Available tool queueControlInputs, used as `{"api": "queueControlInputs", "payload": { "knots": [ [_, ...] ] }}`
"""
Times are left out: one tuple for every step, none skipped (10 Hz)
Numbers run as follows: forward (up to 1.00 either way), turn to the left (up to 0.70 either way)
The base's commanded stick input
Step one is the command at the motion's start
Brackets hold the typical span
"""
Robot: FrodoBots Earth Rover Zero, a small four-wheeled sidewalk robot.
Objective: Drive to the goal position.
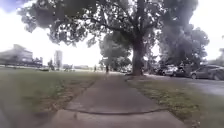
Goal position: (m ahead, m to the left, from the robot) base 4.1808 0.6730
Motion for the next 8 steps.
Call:
{"api": "queueControlInputs", "payload": {
  "knots": [
    [0.70,0.00],
    [0.70,0.00],
    [0.70,0.00],
    [0.70,0.00],
    [0.70,0.00],
    [0.70,0.00],
    [0.70,0.00],
    [0.70,0.00]
  ]
}}
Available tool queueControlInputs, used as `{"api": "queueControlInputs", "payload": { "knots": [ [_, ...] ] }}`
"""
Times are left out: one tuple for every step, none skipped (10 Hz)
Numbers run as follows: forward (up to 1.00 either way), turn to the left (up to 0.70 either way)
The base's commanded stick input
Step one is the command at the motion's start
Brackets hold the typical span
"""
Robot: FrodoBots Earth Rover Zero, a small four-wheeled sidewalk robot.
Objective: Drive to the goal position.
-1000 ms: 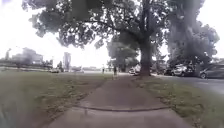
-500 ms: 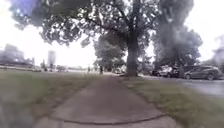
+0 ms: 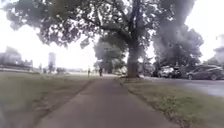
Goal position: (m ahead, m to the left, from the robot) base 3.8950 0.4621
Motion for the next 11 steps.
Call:
{"api": "queueControlInputs", "payload": {
  "knots": [
    [0.70,0.00],
    [0.70,0.00],
    [0.70,0.00],
    [0.70,0.00],
    [0.70,0.00],
    [0.70,0.00],
    [0.70,0.00],
    [0.70,0.00],
    [0.70,0.00],
    [0.70,0.00],
    [0.70,0.00]
  ]
}}
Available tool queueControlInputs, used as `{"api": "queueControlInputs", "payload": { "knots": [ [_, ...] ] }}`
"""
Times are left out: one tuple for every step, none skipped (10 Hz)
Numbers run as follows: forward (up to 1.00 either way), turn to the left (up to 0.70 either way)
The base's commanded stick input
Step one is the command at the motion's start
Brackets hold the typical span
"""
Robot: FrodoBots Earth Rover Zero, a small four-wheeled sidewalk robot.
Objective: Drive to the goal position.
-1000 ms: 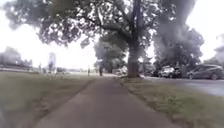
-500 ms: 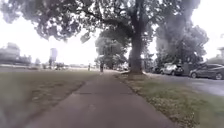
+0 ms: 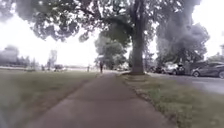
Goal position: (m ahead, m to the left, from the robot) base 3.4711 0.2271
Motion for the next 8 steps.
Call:
{"api": "queueControlInputs", "payload": {
  "knots": [
    [0.70,0.00],
    [0.70,0.00],
    [0.70,0.00],
    [0.70,0.00],
    [0.70,0.00],
    [0.70,0.00],
    [0.70,0.00],
    [0.70,0.00]
  ]
}}
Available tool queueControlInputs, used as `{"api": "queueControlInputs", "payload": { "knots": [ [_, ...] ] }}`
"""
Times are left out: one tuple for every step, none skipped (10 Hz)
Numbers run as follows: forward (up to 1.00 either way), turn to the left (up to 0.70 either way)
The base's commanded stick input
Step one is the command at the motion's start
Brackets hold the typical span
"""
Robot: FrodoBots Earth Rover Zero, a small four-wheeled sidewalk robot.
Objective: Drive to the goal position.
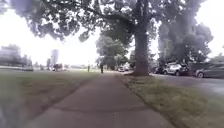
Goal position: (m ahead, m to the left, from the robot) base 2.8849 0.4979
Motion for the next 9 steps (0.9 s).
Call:
{"api": "queueControlInputs", "payload": {
  "knots": [
    [0.70,0.00],
    [0.70,0.00],
    [0.70,0.00],
    [0.70,0.00],
    [0.70,0.00],
    [0.70,0.00],
    [0.70,0.00],
    [0.70,0.00],
    [0.70,0.00]
  ]
}}
